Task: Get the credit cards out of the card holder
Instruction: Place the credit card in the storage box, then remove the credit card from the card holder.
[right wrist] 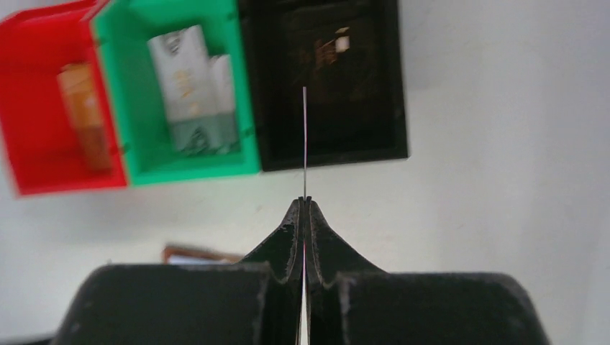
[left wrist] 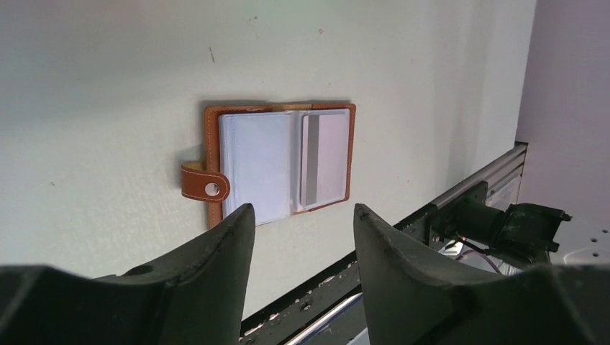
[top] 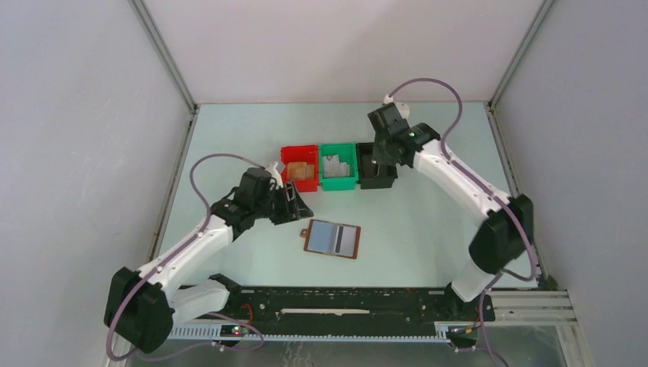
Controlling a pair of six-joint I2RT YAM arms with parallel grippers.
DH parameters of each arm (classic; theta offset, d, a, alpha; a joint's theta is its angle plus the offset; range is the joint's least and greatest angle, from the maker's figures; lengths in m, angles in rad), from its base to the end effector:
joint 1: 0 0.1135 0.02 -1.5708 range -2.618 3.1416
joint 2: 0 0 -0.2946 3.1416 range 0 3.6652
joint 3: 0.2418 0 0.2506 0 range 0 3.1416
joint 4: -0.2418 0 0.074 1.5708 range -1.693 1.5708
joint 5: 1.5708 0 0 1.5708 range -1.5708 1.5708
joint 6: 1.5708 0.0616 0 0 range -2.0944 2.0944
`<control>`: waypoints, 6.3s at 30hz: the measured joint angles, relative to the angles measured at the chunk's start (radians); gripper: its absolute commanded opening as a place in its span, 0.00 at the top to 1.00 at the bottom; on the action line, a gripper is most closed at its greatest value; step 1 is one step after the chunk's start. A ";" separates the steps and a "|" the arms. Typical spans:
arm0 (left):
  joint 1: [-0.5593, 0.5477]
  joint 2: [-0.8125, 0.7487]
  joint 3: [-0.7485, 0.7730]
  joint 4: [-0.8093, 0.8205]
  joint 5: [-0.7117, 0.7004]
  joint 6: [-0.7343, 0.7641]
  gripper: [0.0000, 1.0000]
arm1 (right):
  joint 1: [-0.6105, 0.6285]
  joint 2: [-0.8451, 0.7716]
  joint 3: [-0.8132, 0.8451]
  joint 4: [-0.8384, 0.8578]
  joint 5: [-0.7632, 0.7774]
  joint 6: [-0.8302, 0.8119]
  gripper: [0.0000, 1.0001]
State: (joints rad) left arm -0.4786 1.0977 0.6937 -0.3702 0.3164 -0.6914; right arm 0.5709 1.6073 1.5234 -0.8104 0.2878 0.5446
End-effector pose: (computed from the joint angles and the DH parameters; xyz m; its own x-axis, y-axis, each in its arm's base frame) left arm 0.1934 -0.1219 0.2426 -0.8831 -0.2245 -0.4121 0.0936 0.7762 -0.6235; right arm 0.3137 0.1807 0.3435 -0.7522 0.1073 -0.6502 0.0246 0.9905 0.1350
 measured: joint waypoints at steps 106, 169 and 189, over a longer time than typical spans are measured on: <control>-0.222 0.390 -0.177 0.545 0.105 -0.294 0.47 | 0.177 -0.184 -1.084 1.054 -0.461 0.529 0.64; -0.193 0.388 -0.170 0.543 0.032 -0.179 1.00 | 0.190 -0.100 -1.084 1.189 -0.501 0.563 0.66; -0.103 0.355 -0.177 0.539 0.081 -0.122 1.00 | 0.183 -0.086 -1.085 1.194 -0.506 0.565 0.67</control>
State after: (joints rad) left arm -0.5819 1.4525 0.5167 0.1692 0.3977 -0.8139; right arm 0.7540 1.5215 0.4389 0.3840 -0.2180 1.1099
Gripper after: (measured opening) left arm 0.006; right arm 0.339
